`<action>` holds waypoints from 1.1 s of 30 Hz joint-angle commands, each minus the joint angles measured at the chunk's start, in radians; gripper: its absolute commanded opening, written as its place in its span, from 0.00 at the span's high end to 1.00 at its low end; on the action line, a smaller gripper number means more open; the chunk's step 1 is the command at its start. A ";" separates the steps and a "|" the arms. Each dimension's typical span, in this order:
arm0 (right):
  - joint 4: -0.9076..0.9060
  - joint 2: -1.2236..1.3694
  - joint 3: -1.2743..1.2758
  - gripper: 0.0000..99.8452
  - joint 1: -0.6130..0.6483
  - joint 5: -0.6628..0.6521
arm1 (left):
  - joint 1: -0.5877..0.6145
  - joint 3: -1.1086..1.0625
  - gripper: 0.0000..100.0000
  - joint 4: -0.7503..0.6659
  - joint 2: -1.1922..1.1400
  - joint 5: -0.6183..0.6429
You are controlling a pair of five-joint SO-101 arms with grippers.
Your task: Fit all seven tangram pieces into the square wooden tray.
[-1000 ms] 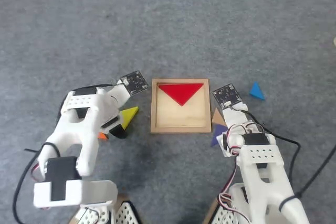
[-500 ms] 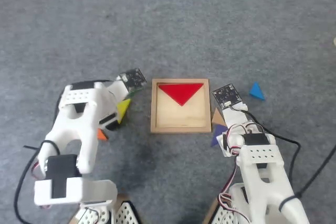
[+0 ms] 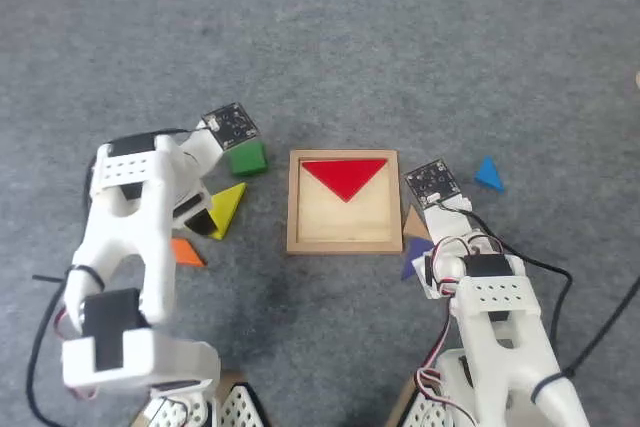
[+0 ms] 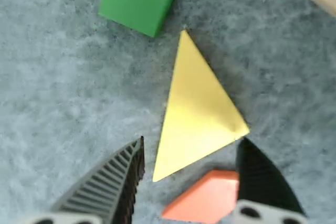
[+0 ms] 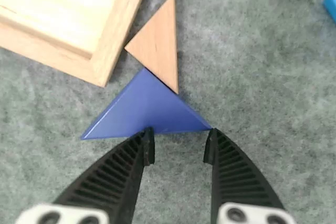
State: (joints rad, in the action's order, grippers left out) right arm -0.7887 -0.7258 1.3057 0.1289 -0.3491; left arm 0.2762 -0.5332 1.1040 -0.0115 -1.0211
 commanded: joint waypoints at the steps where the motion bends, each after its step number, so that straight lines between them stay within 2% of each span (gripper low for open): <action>1: 0.018 0.001 -0.002 0.83 0.010 0.009 | 0.002 0.048 0.70 -0.041 -0.060 0.006; 11: 0.018 0.001 -0.002 0.83 0.010 0.009 | -0.005 0.292 0.70 0.034 -0.356 -0.011; 15: 0.019 0.001 -0.002 0.83 0.010 0.009 | -0.014 0.292 0.70 0.069 -0.356 -0.034; 23: 0.019 0.001 -0.002 0.83 0.010 0.009 | -0.021 0.291 0.80 0.121 -0.356 -0.026; 29: 0.019 0.001 -0.002 0.83 0.010 0.009 | -0.075 0.265 0.82 0.172 -0.308 0.000; 33: 0.019 0.001 -0.002 0.83 0.010 0.009 | -0.120 0.228 0.82 0.178 -0.187 0.075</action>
State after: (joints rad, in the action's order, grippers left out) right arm -0.7887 -0.7258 1.3057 0.1289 -0.3491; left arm 0.1949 -0.3015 1.2635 -0.3092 -1.0027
